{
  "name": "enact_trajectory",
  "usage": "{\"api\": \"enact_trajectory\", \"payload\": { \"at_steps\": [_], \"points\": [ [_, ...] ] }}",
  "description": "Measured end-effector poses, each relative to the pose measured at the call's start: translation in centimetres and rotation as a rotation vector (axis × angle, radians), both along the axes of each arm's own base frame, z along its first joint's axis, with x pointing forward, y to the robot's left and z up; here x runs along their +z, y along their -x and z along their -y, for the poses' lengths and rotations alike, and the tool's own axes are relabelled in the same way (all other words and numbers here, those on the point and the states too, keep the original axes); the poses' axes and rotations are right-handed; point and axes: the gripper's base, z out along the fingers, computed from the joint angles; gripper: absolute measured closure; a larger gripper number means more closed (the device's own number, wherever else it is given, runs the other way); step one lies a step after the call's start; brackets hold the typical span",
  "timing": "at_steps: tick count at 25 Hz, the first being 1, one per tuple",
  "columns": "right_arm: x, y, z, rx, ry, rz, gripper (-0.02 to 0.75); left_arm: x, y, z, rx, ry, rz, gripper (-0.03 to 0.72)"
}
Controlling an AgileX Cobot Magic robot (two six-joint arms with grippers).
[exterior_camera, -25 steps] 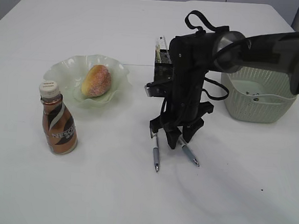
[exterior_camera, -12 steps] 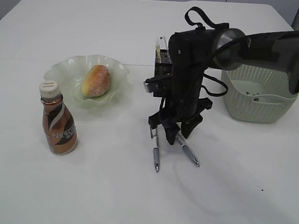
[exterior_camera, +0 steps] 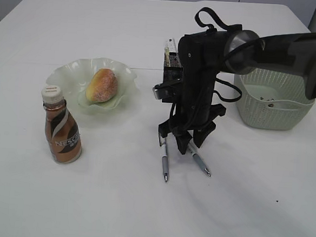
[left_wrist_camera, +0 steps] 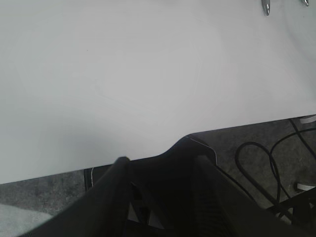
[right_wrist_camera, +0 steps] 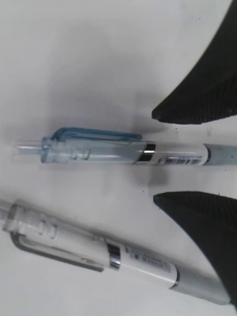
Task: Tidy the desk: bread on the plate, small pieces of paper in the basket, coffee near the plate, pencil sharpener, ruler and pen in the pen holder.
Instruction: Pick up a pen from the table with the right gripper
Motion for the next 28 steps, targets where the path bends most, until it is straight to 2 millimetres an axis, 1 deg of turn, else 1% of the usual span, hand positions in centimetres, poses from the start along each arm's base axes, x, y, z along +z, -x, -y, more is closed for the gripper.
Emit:
{"api": "enact_trajectory", "payload": {
  "at_steps": [28],
  "points": [
    [0.00,-0.02,0.17,-0.010,0.019,0.003,0.378,0.00,0.00,0.00,0.000,0.000,0.000,0.381]
  ]
}}
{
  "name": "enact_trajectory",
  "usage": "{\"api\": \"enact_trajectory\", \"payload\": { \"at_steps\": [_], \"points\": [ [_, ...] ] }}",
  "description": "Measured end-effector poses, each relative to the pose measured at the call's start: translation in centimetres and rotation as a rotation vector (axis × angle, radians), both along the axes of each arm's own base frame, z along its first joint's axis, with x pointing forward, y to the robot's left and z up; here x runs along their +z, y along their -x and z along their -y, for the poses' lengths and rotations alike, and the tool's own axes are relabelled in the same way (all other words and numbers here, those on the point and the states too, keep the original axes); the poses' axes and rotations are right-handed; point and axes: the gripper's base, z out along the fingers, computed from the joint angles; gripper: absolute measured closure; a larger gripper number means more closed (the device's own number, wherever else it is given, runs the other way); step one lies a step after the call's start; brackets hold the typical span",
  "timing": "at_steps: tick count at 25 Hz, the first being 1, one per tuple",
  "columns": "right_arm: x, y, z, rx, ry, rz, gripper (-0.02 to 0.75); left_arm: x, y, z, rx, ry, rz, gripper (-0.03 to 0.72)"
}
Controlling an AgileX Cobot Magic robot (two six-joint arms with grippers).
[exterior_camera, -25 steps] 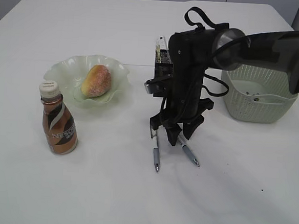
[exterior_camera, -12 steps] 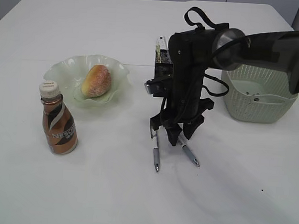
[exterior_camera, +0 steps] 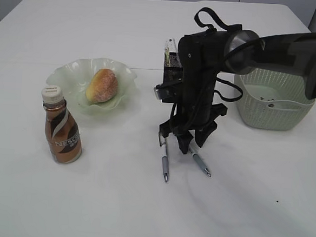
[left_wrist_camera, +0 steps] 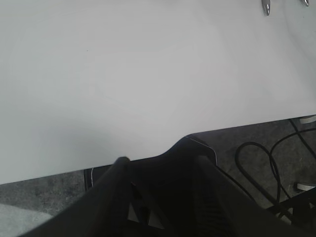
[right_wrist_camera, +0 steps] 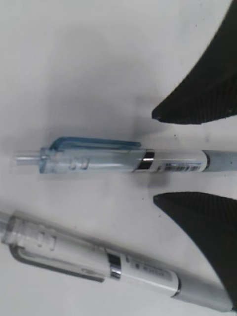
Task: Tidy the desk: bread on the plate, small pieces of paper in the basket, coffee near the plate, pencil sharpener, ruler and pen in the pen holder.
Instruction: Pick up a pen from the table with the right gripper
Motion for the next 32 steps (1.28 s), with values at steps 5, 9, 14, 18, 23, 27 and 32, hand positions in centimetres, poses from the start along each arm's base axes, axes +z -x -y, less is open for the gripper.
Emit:
{"api": "enact_trajectory", "payload": {
  "at_steps": [5,9,14,18,23,27,32],
  "points": [
    [0.00,0.02,0.01,-0.002,0.001,-0.002,0.377,0.00,0.00,0.00,0.000,0.000,0.000,0.381],
    [0.00,0.02,0.01,-0.004,0.001,-0.002,0.377,0.00,0.00,0.00,0.000,0.000,0.000,0.381],
    [0.00,0.02,0.01,-0.005,0.001,-0.002,0.376,0.00,0.00,0.00,0.000,0.000,0.000,0.381],
    [-0.47,0.02,0.01,-0.008,0.005,-0.011,0.377,0.00,0.00,0.00,0.000,0.000,0.000,0.381],
    [-0.84,0.02,0.03,-0.009,0.011,-0.019,0.377,0.00,0.00,0.00,0.000,0.000,0.000,0.381],
    [-0.90,-0.01,0.02,-0.009,0.011,-0.019,0.377,0.00,0.00,0.00,0.000,0.000,0.000,0.381],
    [-0.89,-0.02,0.02,-0.009,0.011,-0.019,0.398,0.00,0.00,0.00,0.000,0.000,0.000,0.381]
  ]
}}
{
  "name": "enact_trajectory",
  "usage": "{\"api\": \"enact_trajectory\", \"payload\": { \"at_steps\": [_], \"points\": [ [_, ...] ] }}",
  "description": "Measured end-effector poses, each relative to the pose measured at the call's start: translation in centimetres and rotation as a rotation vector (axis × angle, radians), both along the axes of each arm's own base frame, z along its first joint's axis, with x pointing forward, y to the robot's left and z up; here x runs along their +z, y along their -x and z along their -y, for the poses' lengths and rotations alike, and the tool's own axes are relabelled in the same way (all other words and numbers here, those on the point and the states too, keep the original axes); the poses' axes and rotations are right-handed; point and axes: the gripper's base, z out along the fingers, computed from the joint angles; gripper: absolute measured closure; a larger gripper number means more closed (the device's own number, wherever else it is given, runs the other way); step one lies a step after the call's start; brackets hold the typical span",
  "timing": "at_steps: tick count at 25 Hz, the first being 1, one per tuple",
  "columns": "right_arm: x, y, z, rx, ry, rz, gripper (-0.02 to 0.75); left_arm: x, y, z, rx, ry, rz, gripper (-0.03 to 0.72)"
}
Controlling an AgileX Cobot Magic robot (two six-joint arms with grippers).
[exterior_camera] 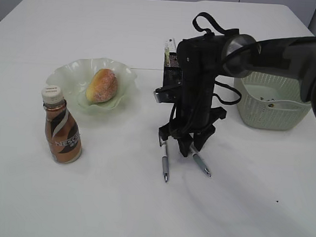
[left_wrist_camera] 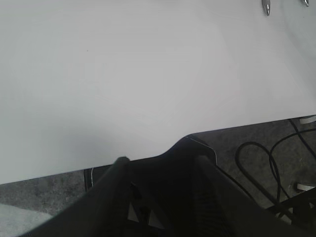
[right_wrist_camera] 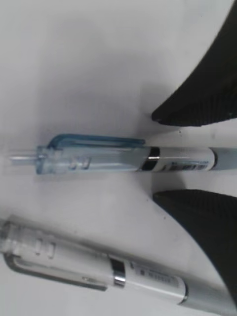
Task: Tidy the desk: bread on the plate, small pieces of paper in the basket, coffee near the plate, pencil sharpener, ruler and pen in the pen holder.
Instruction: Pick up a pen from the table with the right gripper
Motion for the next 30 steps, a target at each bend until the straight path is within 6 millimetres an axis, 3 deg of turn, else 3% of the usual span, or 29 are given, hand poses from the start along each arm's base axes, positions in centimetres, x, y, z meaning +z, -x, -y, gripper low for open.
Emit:
{"api": "enact_trajectory", "payload": {
  "at_steps": [6,9,18,30],
  "points": [
    [0.0,0.0,0.0,-0.001,-0.001,-0.001,0.584,0.0,0.0,0.0,0.000,0.000,0.000,0.381],
    [0.0,0.0,0.0,-0.001,-0.001,-0.001,0.626,0.0,0.0,0.0,0.000,0.000,0.000,0.381],
    [0.8,-0.8,-0.3,0.003,-0.014,0.037,0.647,0.0,0.0,0.0,0.000,0.000,0.000,0.381],
    [6.1,-0.6,-0.5,-0.017,-0.085,0.134,0.648,0.0,0.0,0.0,0.000,0.000,0.000,0.381]
  ]
}}
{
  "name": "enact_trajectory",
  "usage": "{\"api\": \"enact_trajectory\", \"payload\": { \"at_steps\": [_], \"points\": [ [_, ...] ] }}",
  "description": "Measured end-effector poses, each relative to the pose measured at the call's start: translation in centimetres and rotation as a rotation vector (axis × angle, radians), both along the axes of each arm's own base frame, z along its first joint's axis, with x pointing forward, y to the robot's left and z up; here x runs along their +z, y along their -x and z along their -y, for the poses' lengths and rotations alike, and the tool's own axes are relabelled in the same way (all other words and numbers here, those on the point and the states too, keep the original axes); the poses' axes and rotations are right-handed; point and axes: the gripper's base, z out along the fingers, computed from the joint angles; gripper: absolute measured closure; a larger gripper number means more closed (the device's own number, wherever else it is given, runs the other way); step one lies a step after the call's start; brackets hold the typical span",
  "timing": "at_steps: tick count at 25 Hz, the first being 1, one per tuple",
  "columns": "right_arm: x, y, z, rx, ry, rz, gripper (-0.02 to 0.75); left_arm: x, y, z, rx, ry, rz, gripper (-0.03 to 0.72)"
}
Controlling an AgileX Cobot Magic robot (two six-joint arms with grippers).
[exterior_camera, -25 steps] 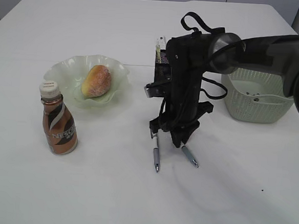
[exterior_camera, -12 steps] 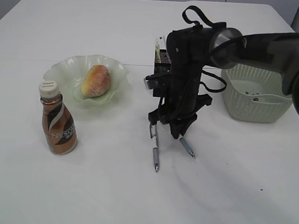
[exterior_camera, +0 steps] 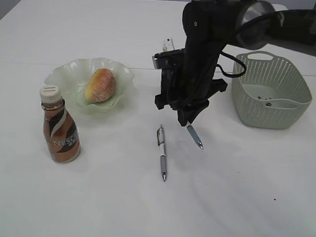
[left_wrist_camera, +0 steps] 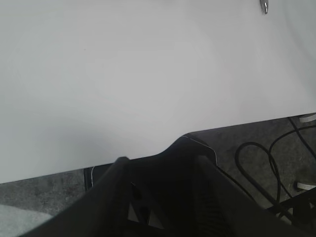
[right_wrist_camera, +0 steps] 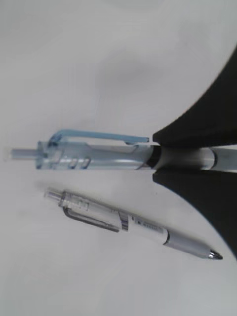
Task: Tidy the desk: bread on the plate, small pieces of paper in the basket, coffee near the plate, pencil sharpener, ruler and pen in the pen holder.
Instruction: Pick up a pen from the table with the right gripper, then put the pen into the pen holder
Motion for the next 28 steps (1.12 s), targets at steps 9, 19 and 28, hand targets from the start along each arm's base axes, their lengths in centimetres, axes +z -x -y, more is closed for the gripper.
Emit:
{"api": "enact_trajectory", "payload": {
  "at_steps": [9,19,28],
  "points": [
    [5.7,1.3,0.7,0.014,-0.068,0.207,0.648,0.0,0.0,0.1,-0.001,0.007,-0.001,0.381],
    [6.8,6.6,3.0,0.113,-0.241,0.778,0.648,0.0,0.0,0.1,-0.001,0.012,-0.002,0.381],
    [8.1,6.7,2.6,0.144,-0.382,1.065,0.648,0.0,0.0,0.1,-0.001,0.013,-0.003,0.381]
  ]
}}
